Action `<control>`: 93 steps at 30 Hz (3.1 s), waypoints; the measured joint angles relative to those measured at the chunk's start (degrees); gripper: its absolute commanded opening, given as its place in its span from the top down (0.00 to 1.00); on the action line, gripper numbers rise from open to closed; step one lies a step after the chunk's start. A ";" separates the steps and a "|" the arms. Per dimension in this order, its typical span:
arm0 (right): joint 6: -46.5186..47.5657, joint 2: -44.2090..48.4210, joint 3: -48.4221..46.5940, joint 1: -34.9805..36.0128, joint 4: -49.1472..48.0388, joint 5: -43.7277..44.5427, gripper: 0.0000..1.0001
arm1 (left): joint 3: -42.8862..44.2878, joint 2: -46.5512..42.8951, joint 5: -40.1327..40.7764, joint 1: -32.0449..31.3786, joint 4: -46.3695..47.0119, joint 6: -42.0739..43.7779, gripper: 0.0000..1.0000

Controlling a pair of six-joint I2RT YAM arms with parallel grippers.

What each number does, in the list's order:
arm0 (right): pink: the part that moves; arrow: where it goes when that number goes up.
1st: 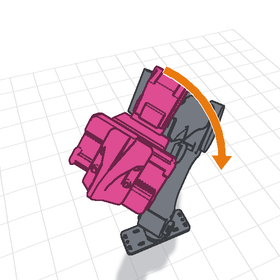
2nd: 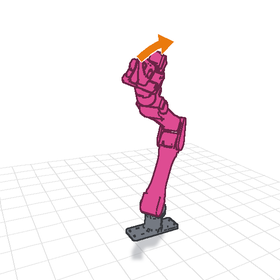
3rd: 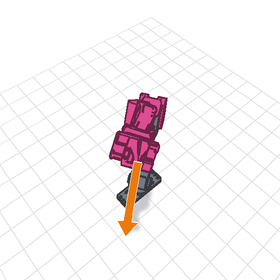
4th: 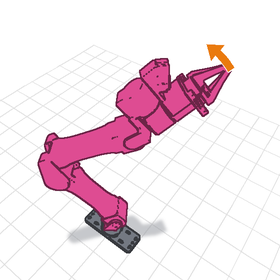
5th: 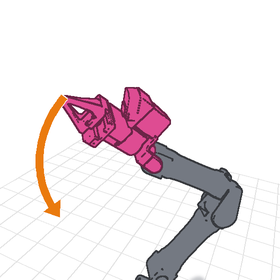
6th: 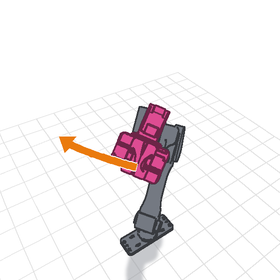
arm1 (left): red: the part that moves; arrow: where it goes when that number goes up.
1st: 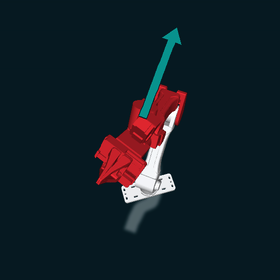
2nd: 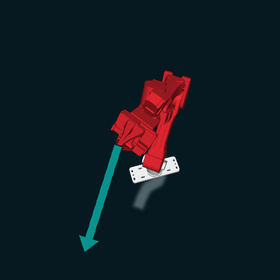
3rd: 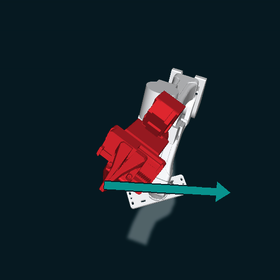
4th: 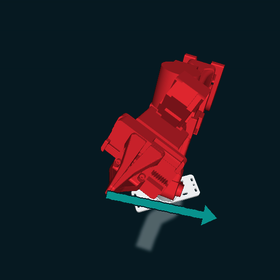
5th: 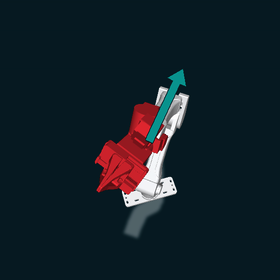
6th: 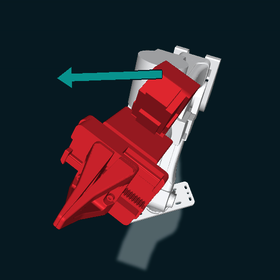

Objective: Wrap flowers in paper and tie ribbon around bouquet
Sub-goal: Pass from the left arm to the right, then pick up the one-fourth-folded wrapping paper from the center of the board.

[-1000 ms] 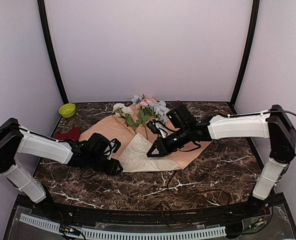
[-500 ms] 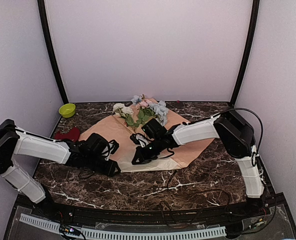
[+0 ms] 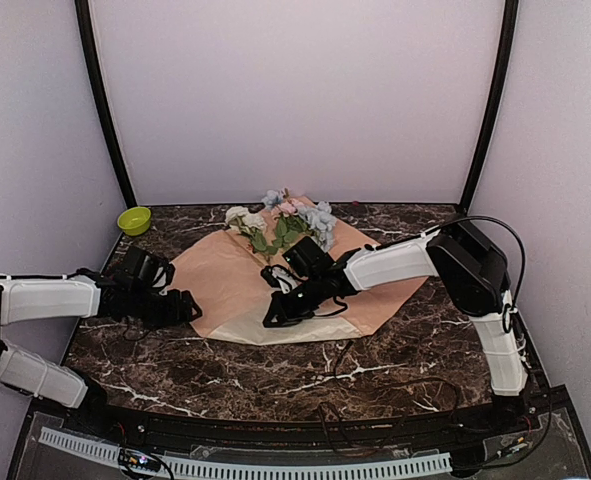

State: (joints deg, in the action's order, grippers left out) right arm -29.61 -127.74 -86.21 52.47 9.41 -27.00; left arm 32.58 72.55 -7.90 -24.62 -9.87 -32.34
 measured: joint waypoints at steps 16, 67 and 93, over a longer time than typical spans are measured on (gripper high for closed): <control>-0.11 0.00 1.16 0.02 -2.49 -0.42 1.00 | -9.44 5.53 -7.67 4.26 26.01 -19.43 0.27; -0.90 0.07 1.81 1.25 -3.87 -0.76 1.00 | -5.92 7.13 19.32 -22.82 18.38 -54.05 0.59; -1.86 0.07 2.05 1.20 -4.09 -1.68 1.00 | 6.73 10.51 25.22 -24.48 3.15 -32.39 1.00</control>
State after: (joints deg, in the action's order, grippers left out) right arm -31.46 -127.68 -84.16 53.67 5.32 -28.69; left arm 39.31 83.07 17.32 -49.10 -6.72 -64.73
